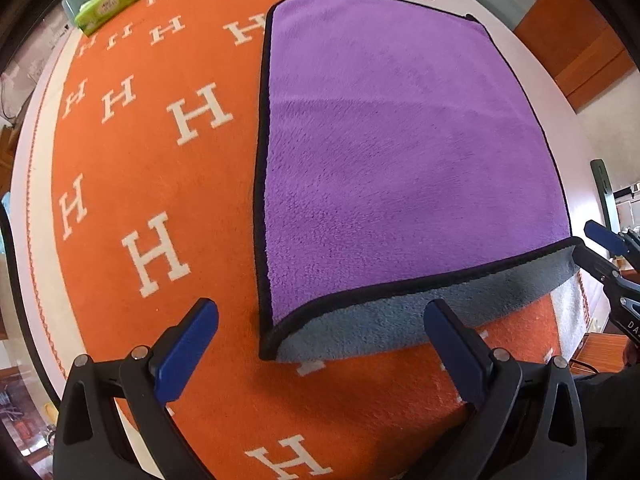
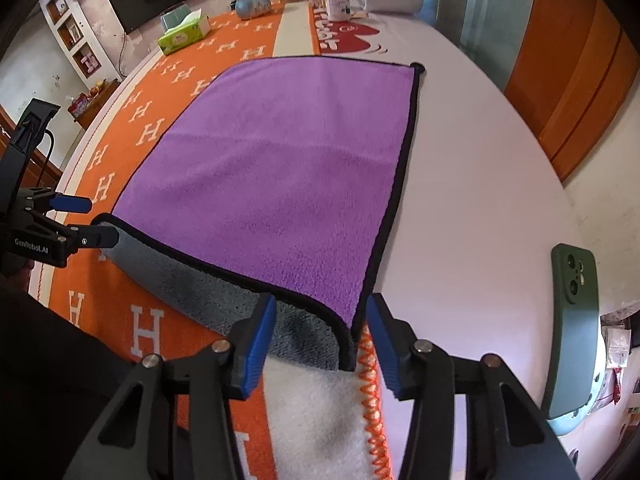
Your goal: Fold towel
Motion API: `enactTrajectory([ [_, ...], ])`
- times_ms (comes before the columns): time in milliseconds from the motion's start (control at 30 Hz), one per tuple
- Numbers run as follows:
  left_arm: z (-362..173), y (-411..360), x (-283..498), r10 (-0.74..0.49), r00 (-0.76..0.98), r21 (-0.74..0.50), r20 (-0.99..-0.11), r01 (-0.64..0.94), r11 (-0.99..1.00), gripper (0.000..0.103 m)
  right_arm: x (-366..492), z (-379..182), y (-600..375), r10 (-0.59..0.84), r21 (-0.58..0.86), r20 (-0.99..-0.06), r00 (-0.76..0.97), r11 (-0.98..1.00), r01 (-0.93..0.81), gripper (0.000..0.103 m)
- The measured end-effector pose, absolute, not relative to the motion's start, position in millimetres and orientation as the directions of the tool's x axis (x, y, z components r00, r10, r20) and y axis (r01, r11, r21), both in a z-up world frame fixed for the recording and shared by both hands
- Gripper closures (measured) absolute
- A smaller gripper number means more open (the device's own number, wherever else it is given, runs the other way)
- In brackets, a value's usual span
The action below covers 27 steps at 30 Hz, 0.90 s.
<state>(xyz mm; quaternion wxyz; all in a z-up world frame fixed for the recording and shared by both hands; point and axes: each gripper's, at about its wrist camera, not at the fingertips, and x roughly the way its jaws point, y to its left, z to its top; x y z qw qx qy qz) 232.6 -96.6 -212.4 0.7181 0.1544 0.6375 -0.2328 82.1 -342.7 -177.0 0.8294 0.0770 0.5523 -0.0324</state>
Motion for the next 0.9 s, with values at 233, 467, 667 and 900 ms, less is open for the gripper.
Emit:
enactTrajectory([
  [233, -229, -91, 245, -0.168, 0.014, -0.136, -0.986, 0.525, 0.84, 0.009, 85, -187, -342, 0.045, 0.098, -0.935, 0.352, 0.986, 0.134, 0.059],
  [467, -233, -82, 243, -0.219, -0.002, -0.189, -0.976, 0.513, 0.837, 0.029, 81, -188, -340, 0.046, 0.097, -0.937, 0.345, 0.986, 0.132, 0.067],
  [667, -232, -77, 245, -0.237, 0.012, -0.2, -0.972, 0.493, 0.847, 0.042, 77, -185, -340, 0.04, 0.093, -0.935, 0.352, 0.986, 0.136, 0.072],
  [900, -228, -65, 240, -0.25, 0.025, -0.209, -0.968, 0.472, 0.856, 0.056, 72, -182, -339, 0.038, 0.092, -0.932, 0.361, 0.987, 0.134, 0.077],
])
